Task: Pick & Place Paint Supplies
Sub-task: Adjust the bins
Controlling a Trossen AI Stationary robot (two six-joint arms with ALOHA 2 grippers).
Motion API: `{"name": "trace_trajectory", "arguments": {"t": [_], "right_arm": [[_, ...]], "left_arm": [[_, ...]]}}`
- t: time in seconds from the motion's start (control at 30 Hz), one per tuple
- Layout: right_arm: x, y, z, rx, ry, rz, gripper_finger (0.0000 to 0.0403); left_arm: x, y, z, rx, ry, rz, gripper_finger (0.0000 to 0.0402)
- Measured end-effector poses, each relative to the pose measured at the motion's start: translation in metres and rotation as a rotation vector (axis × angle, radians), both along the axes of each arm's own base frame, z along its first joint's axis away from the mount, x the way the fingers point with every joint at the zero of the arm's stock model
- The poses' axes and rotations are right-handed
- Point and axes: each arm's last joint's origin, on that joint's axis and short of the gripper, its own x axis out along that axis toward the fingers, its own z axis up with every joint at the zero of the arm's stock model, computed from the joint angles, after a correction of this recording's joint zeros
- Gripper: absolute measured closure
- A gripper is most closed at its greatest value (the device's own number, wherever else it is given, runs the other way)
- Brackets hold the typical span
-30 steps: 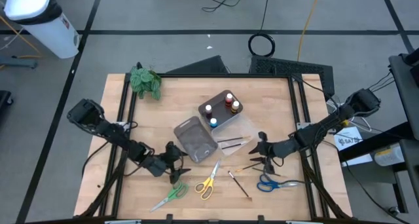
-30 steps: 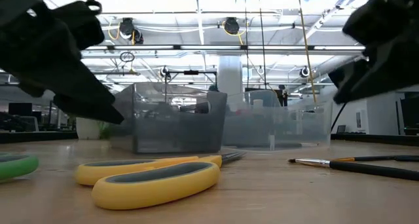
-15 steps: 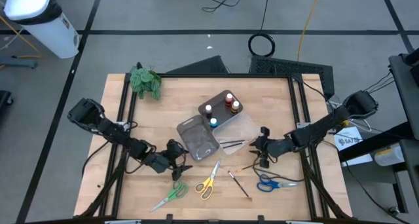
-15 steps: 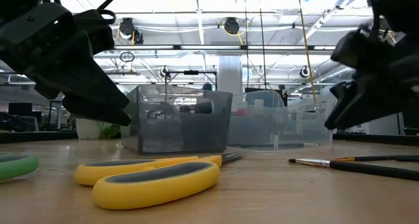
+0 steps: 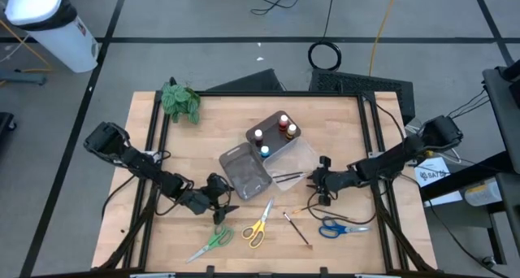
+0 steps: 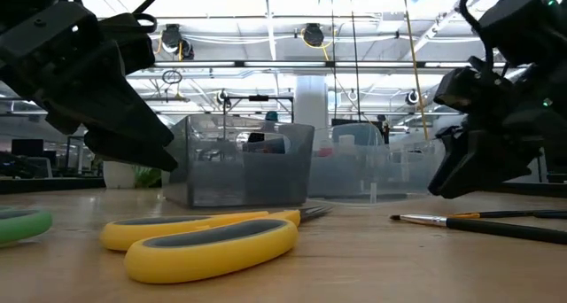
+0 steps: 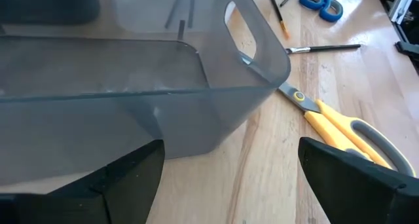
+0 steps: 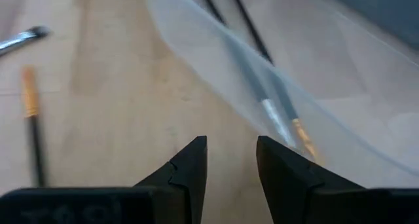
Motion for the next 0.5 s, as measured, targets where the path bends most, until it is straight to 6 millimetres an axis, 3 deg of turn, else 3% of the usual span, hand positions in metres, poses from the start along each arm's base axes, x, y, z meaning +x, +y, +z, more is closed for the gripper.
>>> {"name": "trace_trajectory", "arguments": {"t": [0.27, 0.5], "right_arm": [[-0.004, 0.008, 0.017, 0.077, -0.064, 0.113, 0.0284], [-0.016, 0.026, 0.032, 0.127, -0.121, 0.215, 0.0284]], "left_arm": [[-0.002, 0.001, 0.016, -0.004, -0.048, -0.021, 0.0037], [-0.006, 0.003, 0.031, 0.007, -0.090, -0.032, 0.0037]]}}
